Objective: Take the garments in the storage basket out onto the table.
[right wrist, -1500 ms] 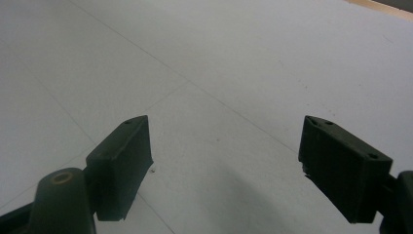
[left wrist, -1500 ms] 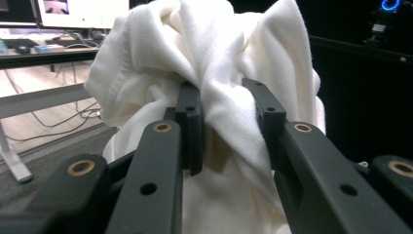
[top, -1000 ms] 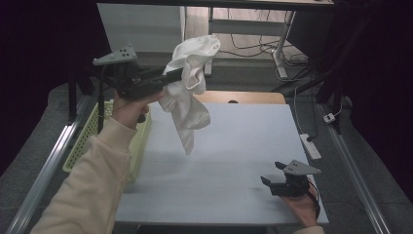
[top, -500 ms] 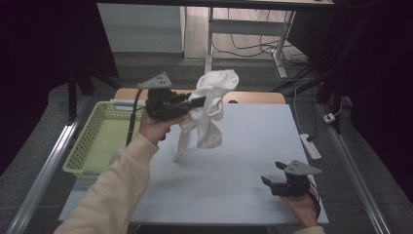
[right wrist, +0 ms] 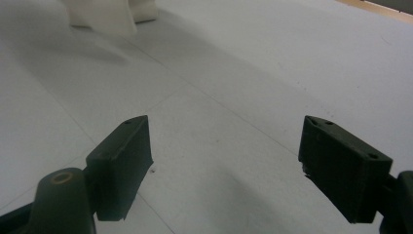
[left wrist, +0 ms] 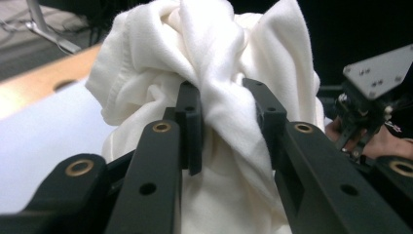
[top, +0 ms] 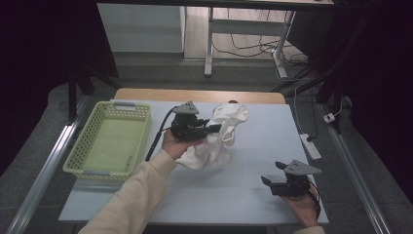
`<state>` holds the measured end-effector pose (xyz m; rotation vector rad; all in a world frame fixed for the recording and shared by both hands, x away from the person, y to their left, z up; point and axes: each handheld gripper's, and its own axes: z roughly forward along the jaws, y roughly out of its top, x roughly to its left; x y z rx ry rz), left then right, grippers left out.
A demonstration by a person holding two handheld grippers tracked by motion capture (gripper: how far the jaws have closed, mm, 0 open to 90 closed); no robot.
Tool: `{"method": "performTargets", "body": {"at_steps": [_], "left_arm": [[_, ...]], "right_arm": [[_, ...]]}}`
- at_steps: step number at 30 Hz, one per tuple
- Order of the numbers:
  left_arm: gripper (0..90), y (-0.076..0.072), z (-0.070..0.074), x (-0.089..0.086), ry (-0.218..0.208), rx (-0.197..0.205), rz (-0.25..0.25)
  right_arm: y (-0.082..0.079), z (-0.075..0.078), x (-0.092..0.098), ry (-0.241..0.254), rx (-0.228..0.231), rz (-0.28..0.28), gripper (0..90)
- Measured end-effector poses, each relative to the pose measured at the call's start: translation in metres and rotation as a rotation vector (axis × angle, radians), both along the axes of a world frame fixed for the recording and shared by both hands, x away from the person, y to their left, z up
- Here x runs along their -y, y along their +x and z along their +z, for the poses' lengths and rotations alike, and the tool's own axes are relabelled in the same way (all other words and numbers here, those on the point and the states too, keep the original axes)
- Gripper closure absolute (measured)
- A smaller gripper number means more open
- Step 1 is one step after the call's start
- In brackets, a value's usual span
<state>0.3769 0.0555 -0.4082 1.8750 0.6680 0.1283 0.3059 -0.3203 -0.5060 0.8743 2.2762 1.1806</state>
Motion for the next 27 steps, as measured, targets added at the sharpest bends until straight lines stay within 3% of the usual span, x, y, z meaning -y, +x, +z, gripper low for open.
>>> {"method": "performTargets", "body": {"at_steps": [10, 21, 24, 27], "left_arm": [[70.0, 0.005, -0.031, 0.019, 0.027, -0.05, -0.013], [69.4, 0.001, -0.077, 0.044, 0.096, -0.113, -0.046], [69.1, -0.001, -0.082, 0.048, 0.118, -0.115, -0.055], [68.5, -0.001, -0.081, 0.049, 0.108, -0.113, -0.054]], "right_arm": [[0.001, -0.001, 0.0, -0.002, -0.002, -0.001, 19.7], [0.001, -0.001, 0.0, -0.001, -0.003, -0.001, 19.7], [0.001, -0.001, 0.0, -0.003, -0.004, 0.0, 19.7], [0.001, -0.001, 0.0, -0.002, -0.003, 0.0, 19.7]]}}
